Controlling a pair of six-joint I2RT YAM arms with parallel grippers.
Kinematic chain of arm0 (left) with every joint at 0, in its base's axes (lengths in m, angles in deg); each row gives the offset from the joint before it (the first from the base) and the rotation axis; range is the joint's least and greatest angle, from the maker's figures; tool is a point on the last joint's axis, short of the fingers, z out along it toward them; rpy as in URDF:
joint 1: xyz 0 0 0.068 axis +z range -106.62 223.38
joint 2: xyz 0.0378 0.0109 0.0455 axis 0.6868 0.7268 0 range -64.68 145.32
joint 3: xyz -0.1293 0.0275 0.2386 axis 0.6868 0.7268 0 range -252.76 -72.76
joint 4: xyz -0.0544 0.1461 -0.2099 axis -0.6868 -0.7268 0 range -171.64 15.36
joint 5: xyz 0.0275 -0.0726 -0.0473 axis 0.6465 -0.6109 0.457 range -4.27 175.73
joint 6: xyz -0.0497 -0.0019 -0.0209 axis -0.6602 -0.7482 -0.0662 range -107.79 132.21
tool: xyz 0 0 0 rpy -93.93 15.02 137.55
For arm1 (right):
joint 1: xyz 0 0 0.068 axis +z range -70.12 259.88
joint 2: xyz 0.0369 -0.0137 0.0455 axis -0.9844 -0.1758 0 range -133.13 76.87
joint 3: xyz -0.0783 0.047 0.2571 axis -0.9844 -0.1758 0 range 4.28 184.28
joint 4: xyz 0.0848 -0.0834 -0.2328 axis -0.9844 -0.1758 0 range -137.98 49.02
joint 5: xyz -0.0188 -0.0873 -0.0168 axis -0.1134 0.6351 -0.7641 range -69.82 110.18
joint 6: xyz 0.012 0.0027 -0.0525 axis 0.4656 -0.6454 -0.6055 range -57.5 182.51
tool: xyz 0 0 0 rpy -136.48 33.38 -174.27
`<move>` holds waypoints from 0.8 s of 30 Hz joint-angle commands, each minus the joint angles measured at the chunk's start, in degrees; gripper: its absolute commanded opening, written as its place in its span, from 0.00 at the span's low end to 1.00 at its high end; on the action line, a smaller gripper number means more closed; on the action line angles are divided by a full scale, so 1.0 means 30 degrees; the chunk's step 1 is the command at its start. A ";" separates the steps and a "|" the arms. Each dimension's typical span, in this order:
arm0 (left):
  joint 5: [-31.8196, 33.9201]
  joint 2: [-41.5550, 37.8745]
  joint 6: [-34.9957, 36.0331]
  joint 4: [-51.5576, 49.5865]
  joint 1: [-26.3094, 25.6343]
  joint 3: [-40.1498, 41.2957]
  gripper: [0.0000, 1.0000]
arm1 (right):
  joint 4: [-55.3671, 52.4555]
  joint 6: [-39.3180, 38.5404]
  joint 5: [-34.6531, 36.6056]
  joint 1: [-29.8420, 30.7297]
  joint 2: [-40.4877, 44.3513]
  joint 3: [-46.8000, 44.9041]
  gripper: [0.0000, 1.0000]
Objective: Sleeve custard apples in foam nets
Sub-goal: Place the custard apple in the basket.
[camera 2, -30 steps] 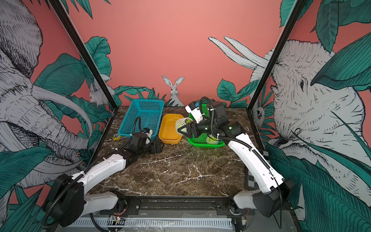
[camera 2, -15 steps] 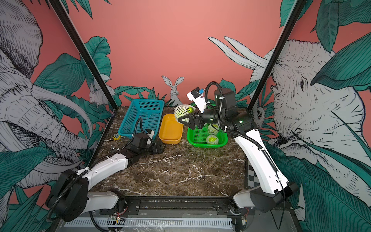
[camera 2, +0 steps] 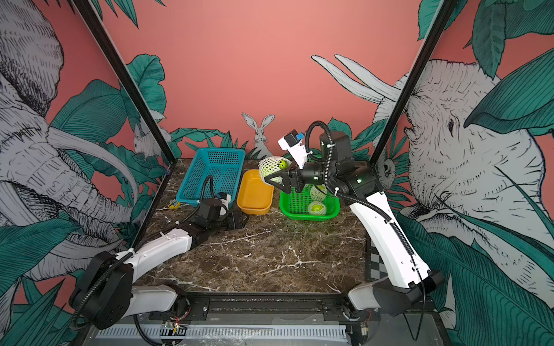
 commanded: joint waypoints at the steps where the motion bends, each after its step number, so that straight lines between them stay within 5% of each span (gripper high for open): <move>1: -0.0017 -0.0094 -0.0266 0.0346 0.0099 0.0091 0.99 | 0.0822 -0.0268 -0.0488 -0.0061 -0.0043 0.0597 0.71; 11: 0.0067 -0.0165 -0.0319 0.0284 0.0104 0.0062 0.99 | 0.0613 -0.0556 0.0043 -0.0154 -0.0130 0.0147 0.72; 17: 0.0518 -0.0342 -0.0354 0.0069 0.0101 -0.0013 0.99 | 0.2710 0.0050 0.1164 -0.1741 -0.0350 -0.2917 0.72; 24: 0.0742 -0.0612 -0.0182 -0.0075 0.0114 0.0120 0.99 | 0.4605 -0.0455 0.6267 -0.3337 -0.1312 -0.6538 0.73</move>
